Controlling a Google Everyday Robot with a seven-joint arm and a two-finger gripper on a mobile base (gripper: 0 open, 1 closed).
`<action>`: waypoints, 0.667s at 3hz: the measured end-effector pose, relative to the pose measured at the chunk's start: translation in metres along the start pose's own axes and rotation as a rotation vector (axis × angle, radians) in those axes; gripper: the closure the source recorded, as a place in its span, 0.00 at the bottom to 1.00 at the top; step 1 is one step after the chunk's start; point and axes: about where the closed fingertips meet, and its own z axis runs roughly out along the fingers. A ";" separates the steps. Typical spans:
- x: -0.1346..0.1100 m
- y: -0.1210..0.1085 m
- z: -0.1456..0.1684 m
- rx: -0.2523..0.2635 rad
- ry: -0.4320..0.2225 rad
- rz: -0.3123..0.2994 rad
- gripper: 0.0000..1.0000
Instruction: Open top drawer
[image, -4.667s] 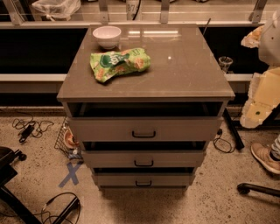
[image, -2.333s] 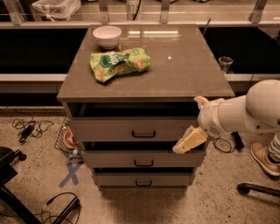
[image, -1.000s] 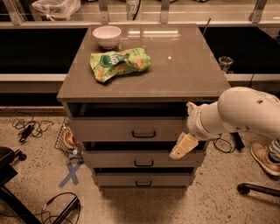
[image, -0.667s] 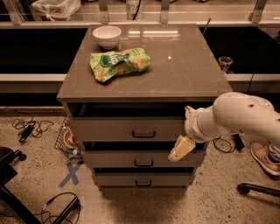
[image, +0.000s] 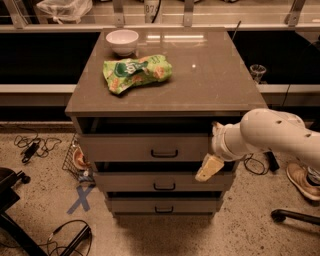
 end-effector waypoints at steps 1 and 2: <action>0.003 -0.019 0.011 0.000 0.002 -0.024 0.01; 0.003 -0.014 0.031 -0.047 -0.017 -0.024 0.21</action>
Offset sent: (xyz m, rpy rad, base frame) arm 0.0316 0.0133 -0.0436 0.0459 0.0657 0.0768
